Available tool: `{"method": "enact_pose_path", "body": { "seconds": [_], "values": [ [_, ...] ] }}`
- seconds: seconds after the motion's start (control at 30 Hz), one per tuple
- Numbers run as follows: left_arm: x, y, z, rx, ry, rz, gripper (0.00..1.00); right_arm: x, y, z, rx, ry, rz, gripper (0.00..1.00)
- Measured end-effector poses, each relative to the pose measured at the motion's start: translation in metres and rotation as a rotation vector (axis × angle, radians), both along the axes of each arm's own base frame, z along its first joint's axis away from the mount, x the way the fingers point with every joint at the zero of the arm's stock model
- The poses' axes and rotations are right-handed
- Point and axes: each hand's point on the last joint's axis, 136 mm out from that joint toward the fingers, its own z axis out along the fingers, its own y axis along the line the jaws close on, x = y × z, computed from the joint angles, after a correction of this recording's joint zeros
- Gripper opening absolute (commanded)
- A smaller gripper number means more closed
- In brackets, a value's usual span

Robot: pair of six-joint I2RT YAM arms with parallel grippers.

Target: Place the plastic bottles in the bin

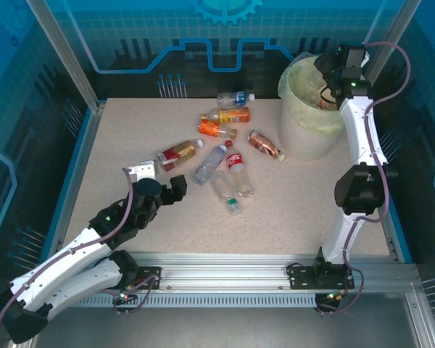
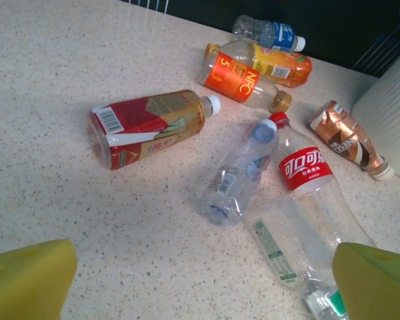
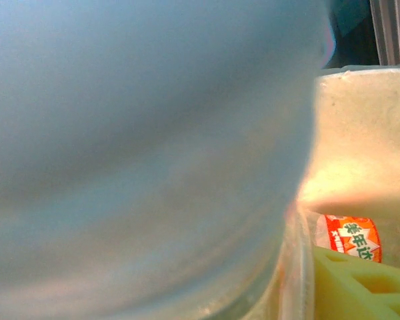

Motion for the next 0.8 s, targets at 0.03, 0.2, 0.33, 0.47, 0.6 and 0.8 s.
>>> {"method": "enact_pose_path", "body": {
  "seconds": [0.03,0.2,0.33,0.47,0.6,0.8],
  "values": [
    [0.000,0.000,-0.001,-0.004,0.006,-0.001,0.99,0.001,-0.001,-0.001,-0.001,0.007,-0.004,0.80],
    [0.001,-0.002,-0.005,-0.021,0.029,-0.012,0.99,-0.001,-0.002,-0.001,-0.019,0.033,-0.005,0.86],
    [0.002,-0.006,-0.012,-0.021,0.058,-0.028,0.99,-0.010,0.000,0.007,-0.039,0.035,0.018,0.89],
    [0.003,-0.010,-0.020,-0.025,0.090,-0.039,0.99,-0.037,0.011,0.021,-0.049,0.021,0.079,0.91],
    [0.005,-0.011,-0.027,-0.040,0.123,-0.037,0.99,-0.075,0.022,0.044,-0.057,-0.031,0.139,0.92],
    [0.006,-0.012,-0.030,-0.069,0.140,-0.030,0.99,-0.128,0.059,0.078,-0.140,-0.131,0.300,0.94]
  ]
}}
